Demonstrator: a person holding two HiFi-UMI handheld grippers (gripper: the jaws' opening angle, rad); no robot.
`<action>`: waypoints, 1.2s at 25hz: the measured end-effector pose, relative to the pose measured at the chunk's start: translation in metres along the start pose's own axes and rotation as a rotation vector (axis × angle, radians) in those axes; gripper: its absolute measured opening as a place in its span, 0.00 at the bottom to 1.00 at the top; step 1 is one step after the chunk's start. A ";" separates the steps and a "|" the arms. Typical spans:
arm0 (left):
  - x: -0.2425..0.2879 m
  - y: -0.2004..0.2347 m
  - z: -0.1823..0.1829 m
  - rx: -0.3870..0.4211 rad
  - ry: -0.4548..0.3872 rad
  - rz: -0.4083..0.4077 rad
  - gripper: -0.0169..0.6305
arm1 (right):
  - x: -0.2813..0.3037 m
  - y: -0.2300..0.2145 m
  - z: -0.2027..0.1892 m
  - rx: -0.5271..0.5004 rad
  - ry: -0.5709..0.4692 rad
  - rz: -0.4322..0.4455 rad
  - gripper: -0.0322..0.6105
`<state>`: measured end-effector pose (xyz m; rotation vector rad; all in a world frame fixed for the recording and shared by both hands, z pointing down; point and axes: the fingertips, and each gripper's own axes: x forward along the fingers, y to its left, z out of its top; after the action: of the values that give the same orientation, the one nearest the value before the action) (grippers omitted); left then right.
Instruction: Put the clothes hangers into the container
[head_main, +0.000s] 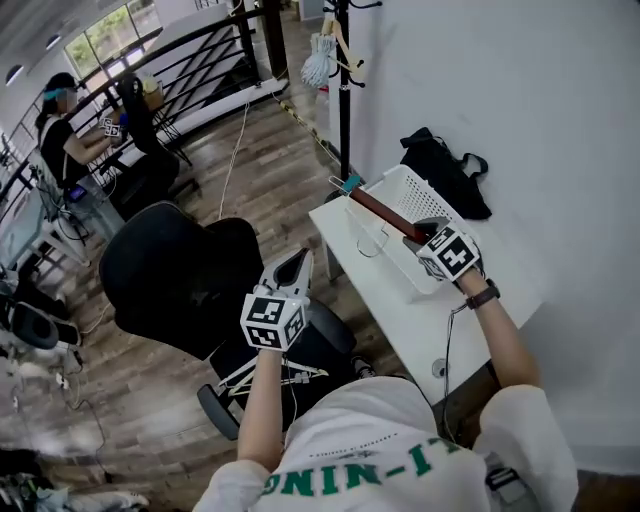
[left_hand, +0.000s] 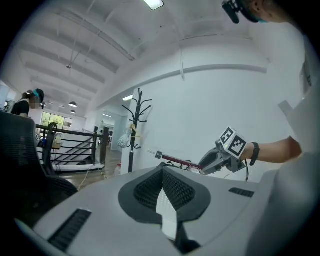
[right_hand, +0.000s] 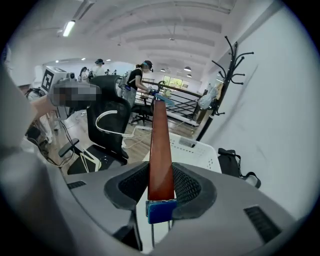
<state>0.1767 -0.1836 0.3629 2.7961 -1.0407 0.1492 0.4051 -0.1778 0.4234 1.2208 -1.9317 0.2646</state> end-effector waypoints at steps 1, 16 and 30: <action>0.010 -0.007 0.001 0.006 0.001 -0.021 0.05 | -0.002 -0.012 -0.010 0.003 0.026 -0.010 0.29; 0.101 -0.063 -0.008 -0.006 0.032 -0.149 0.05 | 0.042 -0.091 -0.113 -0.112 0.377 0.045 0.29; 0.099 -0.035 -0.036 -0.028 0.085 -0.107 0.05 | 0.150 -0.073 -0.176 -0.042 0.650 0.245 0.29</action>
<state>0.2725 -0.2144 0.4085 2.7853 -0.8659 0.2371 0.5284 -0.2163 0.6288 0.7382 -1.4935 0.6570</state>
